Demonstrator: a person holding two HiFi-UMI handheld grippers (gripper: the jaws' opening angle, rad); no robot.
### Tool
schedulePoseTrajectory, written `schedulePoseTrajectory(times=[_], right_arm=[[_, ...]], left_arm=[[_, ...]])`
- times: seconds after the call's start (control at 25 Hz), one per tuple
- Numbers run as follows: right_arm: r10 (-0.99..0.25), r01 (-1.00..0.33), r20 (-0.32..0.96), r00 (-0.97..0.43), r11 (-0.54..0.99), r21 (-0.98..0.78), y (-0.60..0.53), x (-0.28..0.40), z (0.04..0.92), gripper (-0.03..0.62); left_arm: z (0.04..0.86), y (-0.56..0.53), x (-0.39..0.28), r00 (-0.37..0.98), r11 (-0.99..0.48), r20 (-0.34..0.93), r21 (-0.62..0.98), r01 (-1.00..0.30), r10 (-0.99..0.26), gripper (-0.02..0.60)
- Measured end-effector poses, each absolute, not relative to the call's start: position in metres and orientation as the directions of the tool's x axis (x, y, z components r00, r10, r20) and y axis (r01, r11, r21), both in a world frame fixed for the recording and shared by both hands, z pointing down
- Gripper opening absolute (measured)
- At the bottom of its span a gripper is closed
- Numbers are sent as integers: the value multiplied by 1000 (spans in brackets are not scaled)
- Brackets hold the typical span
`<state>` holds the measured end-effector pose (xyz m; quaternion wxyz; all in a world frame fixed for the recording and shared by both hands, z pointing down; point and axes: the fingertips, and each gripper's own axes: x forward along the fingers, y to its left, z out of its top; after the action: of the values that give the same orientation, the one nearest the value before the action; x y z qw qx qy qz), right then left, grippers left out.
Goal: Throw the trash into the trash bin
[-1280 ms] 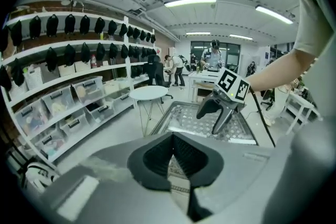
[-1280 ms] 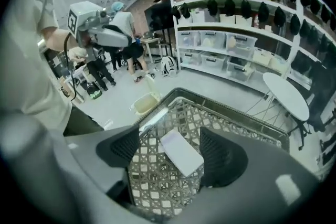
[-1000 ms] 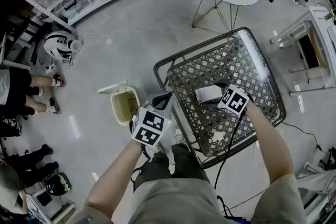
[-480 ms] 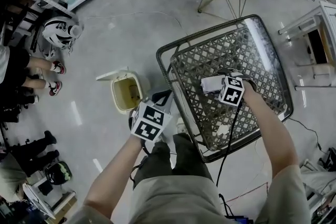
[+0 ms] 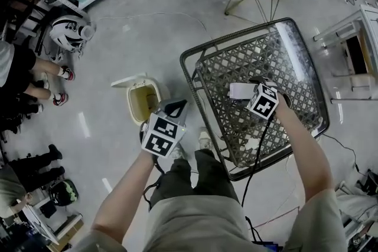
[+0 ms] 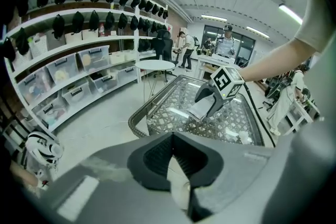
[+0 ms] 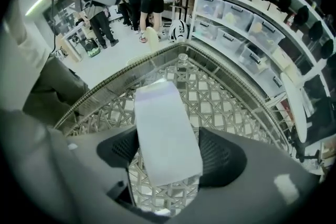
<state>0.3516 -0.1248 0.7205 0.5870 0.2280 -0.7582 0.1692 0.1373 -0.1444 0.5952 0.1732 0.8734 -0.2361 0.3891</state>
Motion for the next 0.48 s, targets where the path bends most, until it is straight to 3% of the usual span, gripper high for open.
schedulePoseTrajectory(times=[0.32, 0.48], right_arm=[[-299, -598, 912, -280, 798, 78, -167, 321, 634, 354], [-326, -552, 886, -331, 828, 98, -184, 281, 597, 354]], left_arm=[[559, -167, 75, 559, -778, 735, 68, -625, -385, 3], [543, -175, 32, 516, -720, 723, 37, -693, -460, 3]])
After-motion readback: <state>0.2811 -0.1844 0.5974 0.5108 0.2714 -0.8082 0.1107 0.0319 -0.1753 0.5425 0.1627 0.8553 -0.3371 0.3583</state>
